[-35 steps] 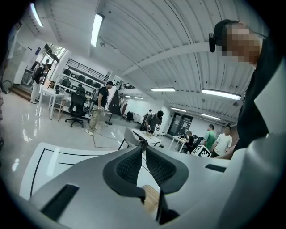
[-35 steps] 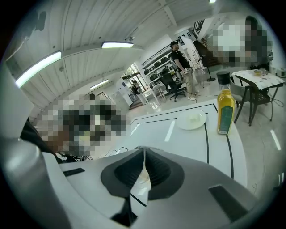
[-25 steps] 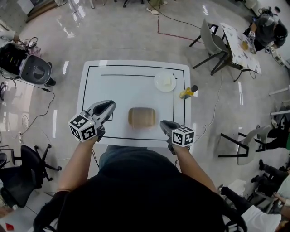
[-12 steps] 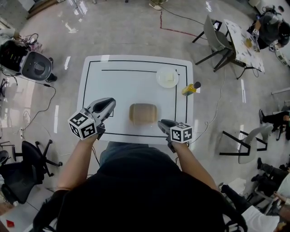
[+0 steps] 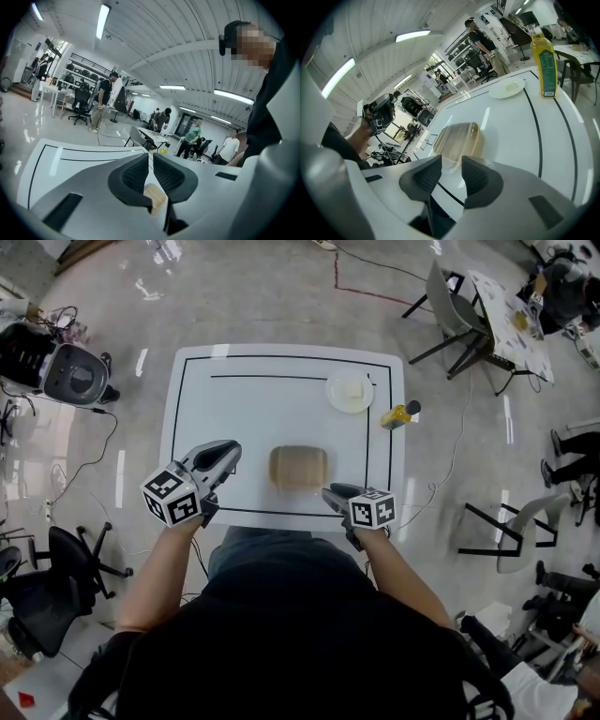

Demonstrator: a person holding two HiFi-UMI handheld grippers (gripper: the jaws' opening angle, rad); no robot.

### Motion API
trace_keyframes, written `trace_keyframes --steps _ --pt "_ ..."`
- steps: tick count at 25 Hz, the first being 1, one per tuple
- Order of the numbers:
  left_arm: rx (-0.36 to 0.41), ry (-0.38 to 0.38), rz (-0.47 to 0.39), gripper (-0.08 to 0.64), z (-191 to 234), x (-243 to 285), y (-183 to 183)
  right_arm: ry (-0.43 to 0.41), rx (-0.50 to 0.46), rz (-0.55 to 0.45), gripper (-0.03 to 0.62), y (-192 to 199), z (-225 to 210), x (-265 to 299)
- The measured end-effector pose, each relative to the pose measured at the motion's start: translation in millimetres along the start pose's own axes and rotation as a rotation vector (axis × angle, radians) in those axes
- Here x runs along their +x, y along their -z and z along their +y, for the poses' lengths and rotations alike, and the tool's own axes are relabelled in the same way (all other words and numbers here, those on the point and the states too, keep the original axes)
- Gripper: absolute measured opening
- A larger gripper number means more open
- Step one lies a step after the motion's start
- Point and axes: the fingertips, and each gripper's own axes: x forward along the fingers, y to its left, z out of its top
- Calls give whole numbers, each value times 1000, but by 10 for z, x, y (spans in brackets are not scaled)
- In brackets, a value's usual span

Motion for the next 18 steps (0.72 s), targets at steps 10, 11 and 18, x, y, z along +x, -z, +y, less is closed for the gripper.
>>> trace_keyframes --steps 10,11,18 --pt "-4 -3 1 49 28 89 9 -24 16 27 176 101 -40 162" --pt "-5 -2 2 49 34 110 13 -30 28 27 181 108 -50 178" --pt "-15 3 20 49 26 200 104 -63 99 29 202 143 -112 292"
